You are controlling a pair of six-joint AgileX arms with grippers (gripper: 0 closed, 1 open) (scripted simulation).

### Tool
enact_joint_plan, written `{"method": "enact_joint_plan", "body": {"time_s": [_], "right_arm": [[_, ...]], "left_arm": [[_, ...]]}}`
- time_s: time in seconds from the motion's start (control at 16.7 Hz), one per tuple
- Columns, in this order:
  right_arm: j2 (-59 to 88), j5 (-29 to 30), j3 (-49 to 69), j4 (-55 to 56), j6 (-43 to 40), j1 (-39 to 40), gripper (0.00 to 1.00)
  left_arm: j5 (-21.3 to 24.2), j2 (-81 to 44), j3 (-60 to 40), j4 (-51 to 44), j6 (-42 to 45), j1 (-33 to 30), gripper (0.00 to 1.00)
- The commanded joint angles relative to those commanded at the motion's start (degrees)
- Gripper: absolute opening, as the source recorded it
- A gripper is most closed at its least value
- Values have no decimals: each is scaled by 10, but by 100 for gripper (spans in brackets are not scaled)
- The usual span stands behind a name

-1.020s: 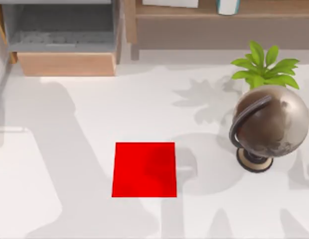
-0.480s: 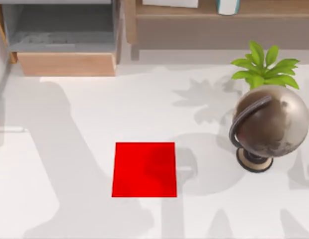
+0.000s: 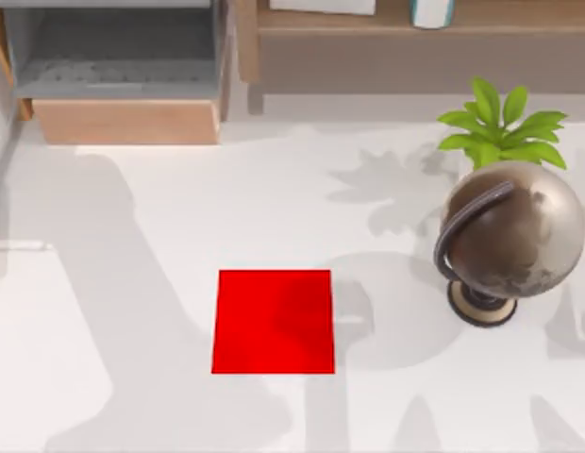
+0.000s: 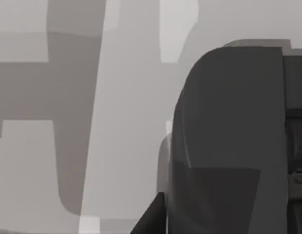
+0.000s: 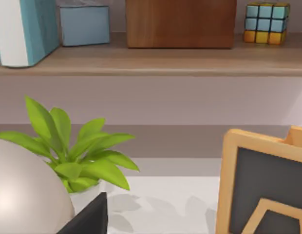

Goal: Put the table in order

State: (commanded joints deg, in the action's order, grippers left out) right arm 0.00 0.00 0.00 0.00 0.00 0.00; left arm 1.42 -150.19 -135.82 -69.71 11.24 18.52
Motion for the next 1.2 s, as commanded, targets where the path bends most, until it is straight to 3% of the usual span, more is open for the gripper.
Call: {"method": "enact_joint_plan", "body": {"time_s": [0.18, 0.24, 0.84, 1.2], "right_arm": [[0, 0, 0, 0, 0, 0, 100], [0, 0, 0, 0, 0, 0, 100], [0, 0, 0, 0, 0, 0, 100], [0, 0, 0, 0, 0, 0, 100]], "left_arm": [[0, 0, 0, 0, 0, 0, 2], [0, 0, 0, 0, 0, 0, 0], [0, 7, -1, -2, -1, 2, 0], [0, 112, 39, -6, -39, 1, 0]]}}
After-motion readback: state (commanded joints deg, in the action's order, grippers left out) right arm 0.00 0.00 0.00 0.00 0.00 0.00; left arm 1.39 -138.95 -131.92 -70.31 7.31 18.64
